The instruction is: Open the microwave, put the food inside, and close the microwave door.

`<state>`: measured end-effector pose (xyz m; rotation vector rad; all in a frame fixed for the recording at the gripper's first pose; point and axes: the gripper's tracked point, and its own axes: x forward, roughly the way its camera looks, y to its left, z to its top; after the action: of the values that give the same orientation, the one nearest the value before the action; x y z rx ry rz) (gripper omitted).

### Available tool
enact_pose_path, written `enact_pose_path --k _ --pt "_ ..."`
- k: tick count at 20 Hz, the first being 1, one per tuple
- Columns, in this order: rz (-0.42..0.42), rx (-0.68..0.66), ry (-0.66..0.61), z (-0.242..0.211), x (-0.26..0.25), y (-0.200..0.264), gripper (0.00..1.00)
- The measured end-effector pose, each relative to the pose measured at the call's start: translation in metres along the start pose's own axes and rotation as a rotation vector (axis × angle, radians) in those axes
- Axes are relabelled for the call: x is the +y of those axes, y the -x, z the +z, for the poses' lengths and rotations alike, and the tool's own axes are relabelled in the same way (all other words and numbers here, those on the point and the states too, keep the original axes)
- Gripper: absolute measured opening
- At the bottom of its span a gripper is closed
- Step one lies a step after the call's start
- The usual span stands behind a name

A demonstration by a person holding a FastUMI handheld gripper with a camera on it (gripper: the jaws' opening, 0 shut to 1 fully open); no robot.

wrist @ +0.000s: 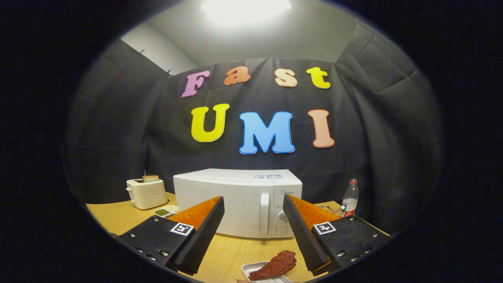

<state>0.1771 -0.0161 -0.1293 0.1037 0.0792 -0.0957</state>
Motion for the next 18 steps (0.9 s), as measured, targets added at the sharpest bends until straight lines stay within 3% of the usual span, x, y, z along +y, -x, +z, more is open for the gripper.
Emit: enact_pose_path --k 18 --pt "-0.149 0.127 0.003 -0.108 -0.028 -0.13 0.95"
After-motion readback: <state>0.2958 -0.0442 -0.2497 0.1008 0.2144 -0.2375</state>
